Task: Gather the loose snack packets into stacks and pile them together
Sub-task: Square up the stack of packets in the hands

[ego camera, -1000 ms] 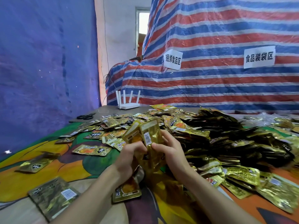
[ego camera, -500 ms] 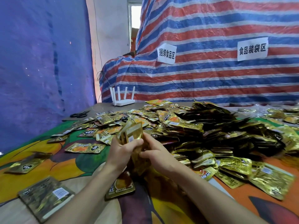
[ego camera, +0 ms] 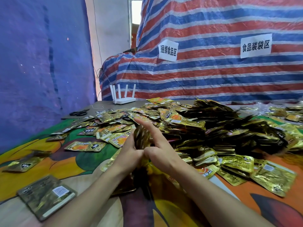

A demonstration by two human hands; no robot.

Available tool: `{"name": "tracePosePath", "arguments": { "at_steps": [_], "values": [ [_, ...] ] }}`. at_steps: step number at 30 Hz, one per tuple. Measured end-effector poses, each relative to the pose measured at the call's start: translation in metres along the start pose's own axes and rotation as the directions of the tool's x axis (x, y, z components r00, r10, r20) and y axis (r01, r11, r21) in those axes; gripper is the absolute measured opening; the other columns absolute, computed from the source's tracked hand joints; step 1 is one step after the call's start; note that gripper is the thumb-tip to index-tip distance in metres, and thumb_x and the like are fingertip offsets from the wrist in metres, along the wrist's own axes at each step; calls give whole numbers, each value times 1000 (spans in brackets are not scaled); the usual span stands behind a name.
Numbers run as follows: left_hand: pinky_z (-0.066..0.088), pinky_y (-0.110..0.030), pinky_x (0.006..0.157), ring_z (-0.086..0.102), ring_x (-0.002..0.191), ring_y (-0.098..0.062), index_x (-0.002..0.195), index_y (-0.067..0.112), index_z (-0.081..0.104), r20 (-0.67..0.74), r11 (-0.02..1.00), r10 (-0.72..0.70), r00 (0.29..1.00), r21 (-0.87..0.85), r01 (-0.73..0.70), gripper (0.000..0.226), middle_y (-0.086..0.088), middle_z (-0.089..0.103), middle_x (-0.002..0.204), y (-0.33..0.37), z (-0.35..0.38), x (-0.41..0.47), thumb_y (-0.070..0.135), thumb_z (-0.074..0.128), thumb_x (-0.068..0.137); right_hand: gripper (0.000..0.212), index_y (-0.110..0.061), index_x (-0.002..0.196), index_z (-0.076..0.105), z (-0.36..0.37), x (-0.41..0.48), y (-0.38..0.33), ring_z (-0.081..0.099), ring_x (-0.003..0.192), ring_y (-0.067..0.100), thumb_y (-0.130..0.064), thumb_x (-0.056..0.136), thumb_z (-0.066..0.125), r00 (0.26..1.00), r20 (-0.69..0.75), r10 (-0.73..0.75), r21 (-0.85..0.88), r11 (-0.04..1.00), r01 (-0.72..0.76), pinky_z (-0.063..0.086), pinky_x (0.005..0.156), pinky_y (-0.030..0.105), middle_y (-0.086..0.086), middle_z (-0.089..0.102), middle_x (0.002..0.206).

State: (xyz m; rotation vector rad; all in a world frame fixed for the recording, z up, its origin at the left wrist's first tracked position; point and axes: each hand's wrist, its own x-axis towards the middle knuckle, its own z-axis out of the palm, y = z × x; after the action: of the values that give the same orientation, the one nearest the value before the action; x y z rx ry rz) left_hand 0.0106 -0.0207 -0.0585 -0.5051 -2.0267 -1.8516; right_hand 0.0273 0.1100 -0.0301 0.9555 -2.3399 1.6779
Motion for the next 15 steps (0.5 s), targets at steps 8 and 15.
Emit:
{"name": "tracePosePath", "arguments": {
  "at_steps": [8, 15],
  "values": [
    [52, -18, 72, 65, 81, -11, 108, -8, 64, -152, 989, 136, 979, 74, -126, 43, -16, 71, 92, 9, 0, -4, 5, 54, 67, 88, -55, 148, 32, -6, 0, -6, 60, 114, 12, -6, 78, 50, 992, -92, -83, -245, 968, 58, 54, 98, 33, -3, 47, 135],
    [46, -8, 63, 60, 65, 7, 90, 7, 63, 50, 971, 145, 988, 184, -152, 17, 3, 64, 76, 3, 0, -12, 6, 74, 77, 35, -28, 113, 62, -42, -22, -24, 60, 89, 17, -25, 80, 53, 970, -210, -122, -600, 800, -30, 53, 78, 39, -8, 62, 107]
  ]
}}
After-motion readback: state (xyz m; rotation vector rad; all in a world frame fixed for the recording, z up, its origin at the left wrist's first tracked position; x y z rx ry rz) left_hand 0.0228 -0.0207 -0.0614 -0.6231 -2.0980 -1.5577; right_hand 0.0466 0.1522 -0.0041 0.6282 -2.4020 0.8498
